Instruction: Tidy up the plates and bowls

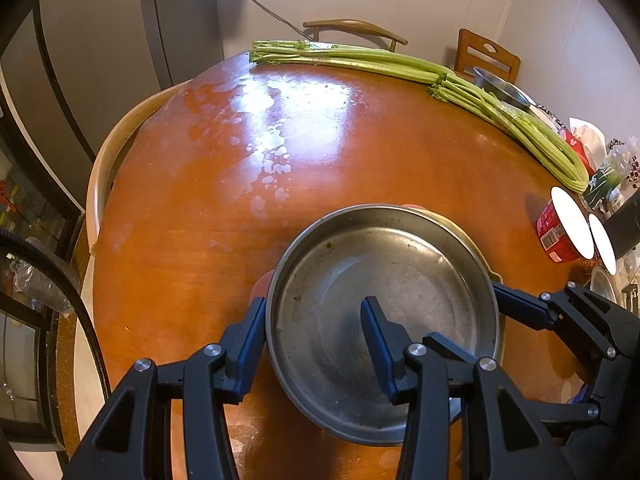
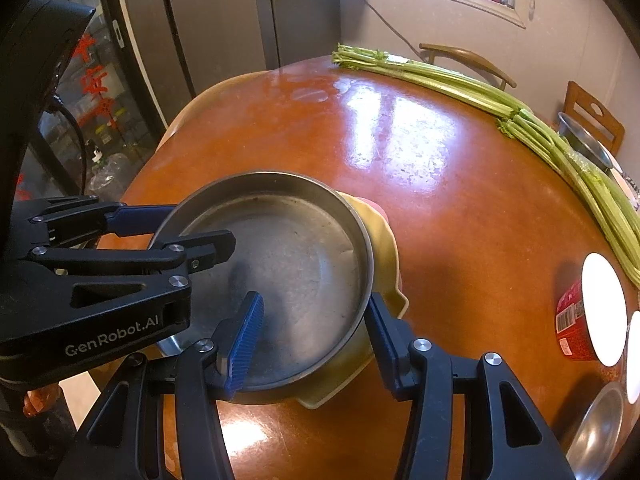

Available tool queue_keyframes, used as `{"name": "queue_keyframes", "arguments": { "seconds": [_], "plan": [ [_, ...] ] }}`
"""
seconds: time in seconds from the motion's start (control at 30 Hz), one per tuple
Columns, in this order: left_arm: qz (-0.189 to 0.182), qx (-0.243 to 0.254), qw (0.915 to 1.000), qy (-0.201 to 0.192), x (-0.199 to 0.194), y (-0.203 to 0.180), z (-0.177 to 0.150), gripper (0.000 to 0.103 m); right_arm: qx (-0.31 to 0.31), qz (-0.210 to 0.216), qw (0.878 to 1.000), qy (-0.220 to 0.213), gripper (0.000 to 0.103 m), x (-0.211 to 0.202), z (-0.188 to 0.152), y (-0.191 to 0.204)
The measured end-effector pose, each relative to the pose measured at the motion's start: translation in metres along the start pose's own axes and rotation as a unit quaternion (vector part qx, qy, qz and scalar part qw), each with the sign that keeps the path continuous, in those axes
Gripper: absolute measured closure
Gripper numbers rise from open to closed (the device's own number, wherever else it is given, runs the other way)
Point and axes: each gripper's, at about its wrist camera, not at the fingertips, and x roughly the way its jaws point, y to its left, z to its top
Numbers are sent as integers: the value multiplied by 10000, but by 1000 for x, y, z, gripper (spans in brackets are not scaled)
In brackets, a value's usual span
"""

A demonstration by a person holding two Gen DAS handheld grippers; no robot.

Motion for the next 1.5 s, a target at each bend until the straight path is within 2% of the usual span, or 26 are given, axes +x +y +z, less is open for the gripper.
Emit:
{"name": "queue_keyframes", "arguments": {
  "seconds": [0.5, 1.03, 1.37, 1.5],
  "plan": [
    [19, 94, 10000, 14, 3, -4, -2, 55, 13, -50, 9999, -100, 49, -7, -3, -3],
    [134, 92, 9996, -225, -13, -7, 0, 53, -42, -58, 9995, -312, 48, -17, -1, -6],
    [219, -187, 9986, -444, -35, 9, -4, 52, 55, -57, 9984, -564, 48, -36, 0, -15],
    [123, -403, 9982, -422, -41, 20, -9, 49, 90, -56, 9980, -625, 47, -42, -1, -20]
  ]
}}
